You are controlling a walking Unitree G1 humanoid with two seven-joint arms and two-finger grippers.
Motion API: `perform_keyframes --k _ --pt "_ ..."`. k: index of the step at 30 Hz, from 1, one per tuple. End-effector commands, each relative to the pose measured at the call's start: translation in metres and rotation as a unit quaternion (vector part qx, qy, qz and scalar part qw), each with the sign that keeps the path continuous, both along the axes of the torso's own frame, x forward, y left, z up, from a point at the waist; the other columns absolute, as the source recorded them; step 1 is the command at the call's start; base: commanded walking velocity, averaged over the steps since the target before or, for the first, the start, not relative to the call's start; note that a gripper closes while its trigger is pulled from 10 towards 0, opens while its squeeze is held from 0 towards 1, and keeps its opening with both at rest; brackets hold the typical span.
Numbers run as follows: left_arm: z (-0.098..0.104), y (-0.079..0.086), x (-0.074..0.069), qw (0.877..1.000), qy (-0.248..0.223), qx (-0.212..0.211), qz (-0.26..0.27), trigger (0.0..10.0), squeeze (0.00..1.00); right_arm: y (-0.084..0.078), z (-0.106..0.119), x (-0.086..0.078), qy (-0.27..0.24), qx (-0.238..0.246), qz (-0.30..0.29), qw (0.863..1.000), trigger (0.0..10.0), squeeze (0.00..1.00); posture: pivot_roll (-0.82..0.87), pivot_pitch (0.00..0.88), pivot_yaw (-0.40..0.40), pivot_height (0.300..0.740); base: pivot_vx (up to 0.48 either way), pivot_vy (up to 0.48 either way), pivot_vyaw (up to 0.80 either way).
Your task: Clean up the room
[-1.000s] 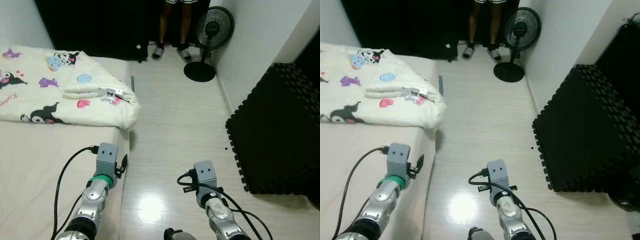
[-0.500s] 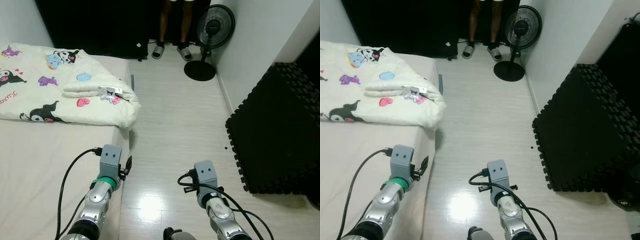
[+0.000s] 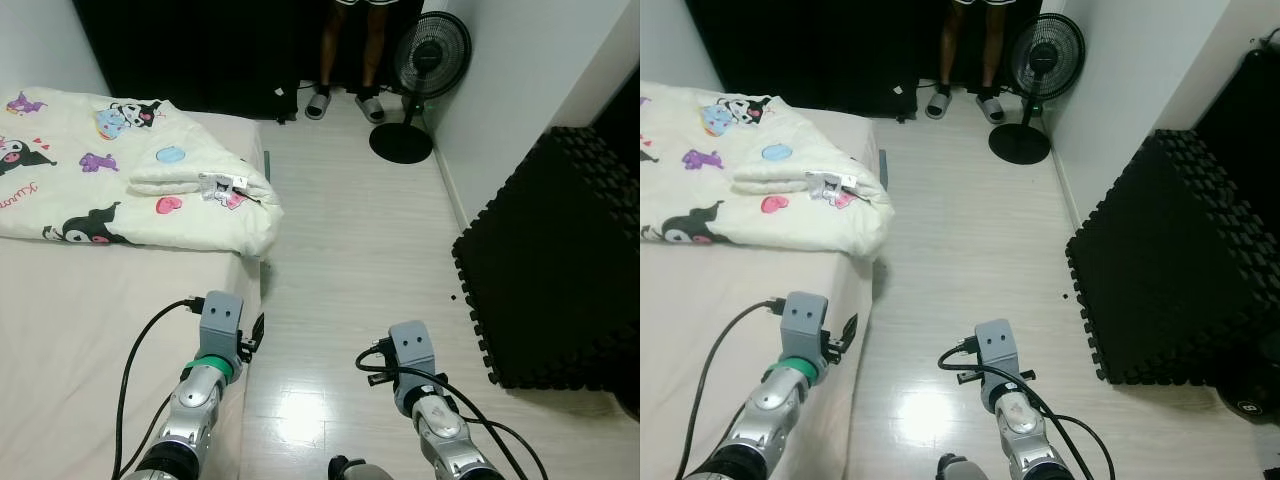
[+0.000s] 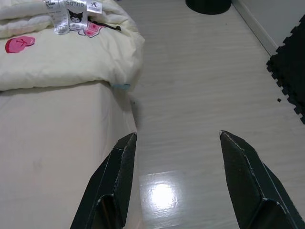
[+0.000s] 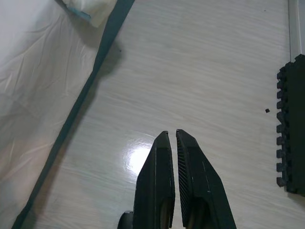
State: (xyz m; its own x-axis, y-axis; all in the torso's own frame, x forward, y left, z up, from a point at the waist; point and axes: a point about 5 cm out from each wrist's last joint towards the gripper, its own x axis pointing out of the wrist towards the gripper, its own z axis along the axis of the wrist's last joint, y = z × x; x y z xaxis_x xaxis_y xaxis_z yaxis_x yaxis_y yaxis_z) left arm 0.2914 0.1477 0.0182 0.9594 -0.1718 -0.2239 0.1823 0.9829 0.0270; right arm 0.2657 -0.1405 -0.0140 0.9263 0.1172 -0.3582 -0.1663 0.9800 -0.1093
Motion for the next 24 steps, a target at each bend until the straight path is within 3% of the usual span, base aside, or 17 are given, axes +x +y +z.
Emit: perform_keyframes --k 1,24 --pt "-0.0028 -0.0006 -0.0020 1.000 0.008 -0.005 -0.001 10.0 0.00 -0.0046 -0.0043 -0.0040 0.013 -0.001 -0.006 1.000 10.0 0.00 -0.01 0.061 0.010 0.740 0.319 0.000 0.00" --pt "-0.0013 -0.0017 -0.0007 1.000 0.007 -0.018 0.005 10.0 0.00 -0.0073 -0.0025 -0.0018 0.012 -0.001 -0.003 1.000 10.0 0.00 -0.01 0.072 0.000 0.740 0.333 0.000 0.00"
